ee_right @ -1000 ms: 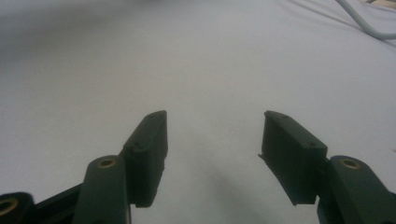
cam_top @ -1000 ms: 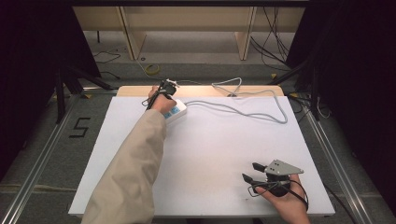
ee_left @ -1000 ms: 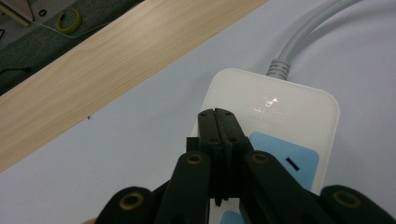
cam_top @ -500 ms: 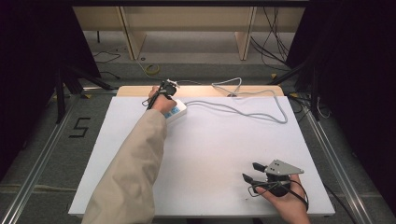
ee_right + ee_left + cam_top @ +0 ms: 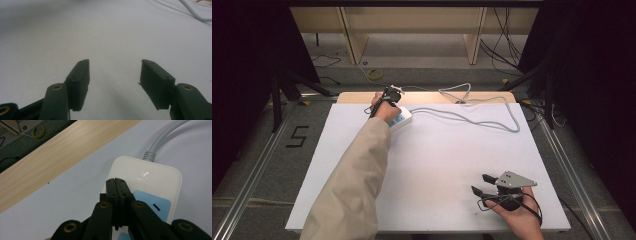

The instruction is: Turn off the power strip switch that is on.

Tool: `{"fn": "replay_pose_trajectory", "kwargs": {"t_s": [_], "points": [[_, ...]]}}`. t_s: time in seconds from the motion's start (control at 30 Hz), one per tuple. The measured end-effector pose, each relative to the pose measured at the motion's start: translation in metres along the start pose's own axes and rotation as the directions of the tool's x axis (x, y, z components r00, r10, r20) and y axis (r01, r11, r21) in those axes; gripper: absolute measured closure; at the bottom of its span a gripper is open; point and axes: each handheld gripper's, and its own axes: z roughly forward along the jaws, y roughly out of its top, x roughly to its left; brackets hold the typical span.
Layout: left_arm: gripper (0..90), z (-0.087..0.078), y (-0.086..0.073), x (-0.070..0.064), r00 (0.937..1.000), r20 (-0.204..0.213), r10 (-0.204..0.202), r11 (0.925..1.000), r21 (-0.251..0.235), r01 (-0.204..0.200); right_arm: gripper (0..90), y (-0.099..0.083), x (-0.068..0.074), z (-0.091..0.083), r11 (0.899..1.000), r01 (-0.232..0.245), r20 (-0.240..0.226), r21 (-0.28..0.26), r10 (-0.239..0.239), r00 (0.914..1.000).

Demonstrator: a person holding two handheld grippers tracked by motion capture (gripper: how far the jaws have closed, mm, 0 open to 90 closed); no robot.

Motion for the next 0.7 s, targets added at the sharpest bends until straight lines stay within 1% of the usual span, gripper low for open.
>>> {"fn": "replay_pose_trajectory", "kwargs": {"t_s": [0.13, 0.23, 0.47, 0.5, 0.57, 0.67, 0.7], "points": [[89.9, -0.0003, -0.0001, -0.0005, 1.0, -0.003, 0.003, 1.0, 0.003, -0.003, 41.9, 0.0, -0.0002, -0.0001, 1.0, 0.0, 0.0, 0.0, 0.0, 1.0], [89.9, -0.0001, -0.0004, -0.0003, 0.9999, -0.002, -0.011, 0.9999, -0.003, 0.011, 41.8, 0.0001, 0.0001, 0.0, 1.0, 0.001, -0.001, 0.001, -0.001, 1.0], [89.9, -0.0004, -0.0014, -0.001, 1.0, -0.006, -0.007, 0.9999, -0.009, 0.007, 41.8, 0.0002, -0.0001, -0.0002, 1.0, 0.0, -0.001, 0.001, 0.0, 1.0], [89.9, -0.0004, -0.0017, -0.0011, 0.9999, -0.006, -0.012, 0.9999, -0.013, 0.012, 41.9, 0.0003, 0.0, -0.0003, 1.0, 0.0, -0.001, 0.0, 0.0, 1.0], [89.9, -0.001, -0.0021, 0.0, 0.9999, 0.0, -0.012, 0.9999, -0.011, 0.012, 41.8, 0.0003, 0.0003, -0.0002, 1.0, 0.0, 0.0, -0.002, 0.0, 1.0], [89.9, -0.0017, -0.0025, 0.0014, 0.9997, 0.007, -0.024, 0.9997, -0.004, 0.024, 41.8, 0.0002, 0.0002, 0.0, 1.0, 0.003, -0.002, 0.0, -0.003, 1.0], [89.9, -0.0022, -0.0026, 0.0019, 0.9998, 0.005, -0.019, 0.9998, -0.002, 0.019, 41.8, 0.0003, 0.0002, 0.0001, 1.0, 0.003, -0.002, 0.0, -0.003, 1.0]]}}
